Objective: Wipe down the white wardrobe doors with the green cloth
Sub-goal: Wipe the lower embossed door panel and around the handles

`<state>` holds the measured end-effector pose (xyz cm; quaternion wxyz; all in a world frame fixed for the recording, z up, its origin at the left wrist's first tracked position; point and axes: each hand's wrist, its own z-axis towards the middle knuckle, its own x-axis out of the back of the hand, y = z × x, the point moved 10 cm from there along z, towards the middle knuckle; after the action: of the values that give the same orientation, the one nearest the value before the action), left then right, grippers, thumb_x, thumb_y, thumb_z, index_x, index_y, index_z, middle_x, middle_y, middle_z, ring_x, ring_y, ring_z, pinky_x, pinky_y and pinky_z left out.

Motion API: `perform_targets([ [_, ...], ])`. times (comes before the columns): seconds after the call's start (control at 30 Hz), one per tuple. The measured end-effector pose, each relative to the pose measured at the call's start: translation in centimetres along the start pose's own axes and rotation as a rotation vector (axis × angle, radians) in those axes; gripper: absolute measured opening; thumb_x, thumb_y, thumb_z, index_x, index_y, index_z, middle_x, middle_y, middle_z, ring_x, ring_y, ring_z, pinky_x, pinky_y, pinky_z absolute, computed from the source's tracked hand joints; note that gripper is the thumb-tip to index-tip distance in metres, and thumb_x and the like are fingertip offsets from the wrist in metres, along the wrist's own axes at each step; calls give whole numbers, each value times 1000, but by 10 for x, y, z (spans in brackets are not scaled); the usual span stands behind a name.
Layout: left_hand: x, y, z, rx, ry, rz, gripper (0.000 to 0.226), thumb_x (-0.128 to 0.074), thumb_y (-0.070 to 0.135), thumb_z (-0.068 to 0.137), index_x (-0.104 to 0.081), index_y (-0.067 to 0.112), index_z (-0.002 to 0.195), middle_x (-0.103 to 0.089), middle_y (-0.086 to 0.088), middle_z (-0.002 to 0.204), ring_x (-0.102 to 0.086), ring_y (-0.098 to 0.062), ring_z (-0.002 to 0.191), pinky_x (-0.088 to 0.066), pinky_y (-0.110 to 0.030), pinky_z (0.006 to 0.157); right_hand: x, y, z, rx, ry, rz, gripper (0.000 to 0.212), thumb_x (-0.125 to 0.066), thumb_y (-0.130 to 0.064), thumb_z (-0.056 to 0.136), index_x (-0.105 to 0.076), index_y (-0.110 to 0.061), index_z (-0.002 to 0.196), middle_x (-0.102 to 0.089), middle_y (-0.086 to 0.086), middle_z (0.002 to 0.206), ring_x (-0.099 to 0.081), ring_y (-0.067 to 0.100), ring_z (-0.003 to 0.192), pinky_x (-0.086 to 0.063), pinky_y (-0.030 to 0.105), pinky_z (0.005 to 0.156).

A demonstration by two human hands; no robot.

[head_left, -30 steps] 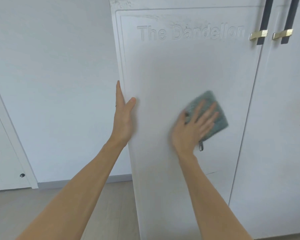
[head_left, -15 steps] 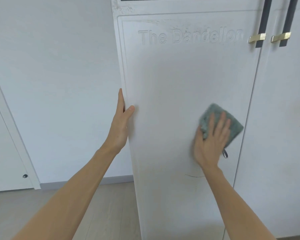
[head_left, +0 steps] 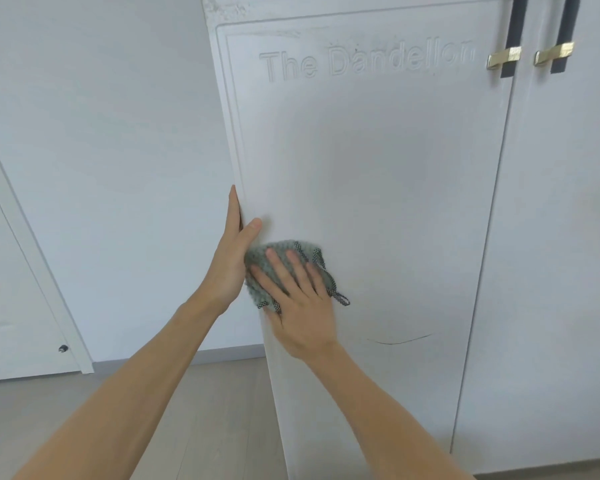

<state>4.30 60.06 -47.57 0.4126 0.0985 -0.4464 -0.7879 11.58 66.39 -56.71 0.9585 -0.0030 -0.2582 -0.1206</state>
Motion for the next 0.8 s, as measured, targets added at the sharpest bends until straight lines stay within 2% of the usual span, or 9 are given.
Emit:
perform_targets([
  [0.07,-2,1,1,-24,10,-4,69,-43,32,113,-1,35,168,-13,31,170,-20,20,147,-26,-7,115,15,45,-3,-64,40,2,66,-49,-38,95,-30,-41,158,-9,-12,169,-8,17,157,0,32,126],
  [0.23,-10,3,-1,-24,65,-56,73,-45,20,111,-2,32,168,-28,43,153,-36,30,131,-37,2,96,68,204,-53,-837,312,162,65,-31,-47,103,-13,-30,163,-1,-1,171,3,26,158,1,48,127],
  [0.3,-13,2,-1,-21,62,-59,75,-47,19,110,0,32,168,-28,45,149,-37,30,130,-37,2,96,78,225,-65,-997,408,248,66,-22,-50,102,-11,-28,163,-1,1,172,3,27,158,1,50,127],
  [0.4,-14,1,-1,-10,39,-57,81,-52,22,109,3,35,167,-27,43,154,-37,26,134,-39,0,98,75,207,-58,-1125,499,281,68,-20,-49,102,-8,-25,164,1,5,172,5,29,158,0,53,127],
  [0.43,-13,1,-1,-7,30,-63,84,-55,23,108,4,36,167,-26,40,158,-38,24,135,-40,-2,99,68,187,-49,-1111,496,276,67,-23,-47,102,-10,-22,164,-1,8,172,3,32,158,-1,54,126],
  [0.5,-12,2,-1,-6,21,-60,90,-60,31,104,5,38,167,-24,34,164,-36,18,141,-40,-8,107,51,130,-26,-937,427,205,66,-31,-43,103,-15,-20,163,-7,13,171,-2,36,157,-4,54,126],
  [0.63,-10,4,-3,-12,16,-26,92,-58,37,99,5,37,167,-14,28,171,-21,7,154,-23,-34,129,-6,-1,-5,-331,131,32,68,-41,-44,103,-13,-31,163,-6,2,172,-2,28,159,-2,45,128],
  [0.73,-10,0,-6,8,-7,2,93,-58,36,101,9,39,166,-5,34,169,-15,15,152,-17,-34,131,-15,-8,-17,-48,22,1,70,-49,-39,100,-15,-39,161,-5,-11,171,-5,18,159,-3,37,128],
  [0.8,-9,-5,-10,14,-19,-8,94,-60,37,100,7,41,166,-8,39,166,-17,16,151,-20,-34,130,-5,29,-21,-22,20,-13,67,-48,-38,97,-24,-42,159,-11,-13,170,-7,17,158,-3,34,126],
])
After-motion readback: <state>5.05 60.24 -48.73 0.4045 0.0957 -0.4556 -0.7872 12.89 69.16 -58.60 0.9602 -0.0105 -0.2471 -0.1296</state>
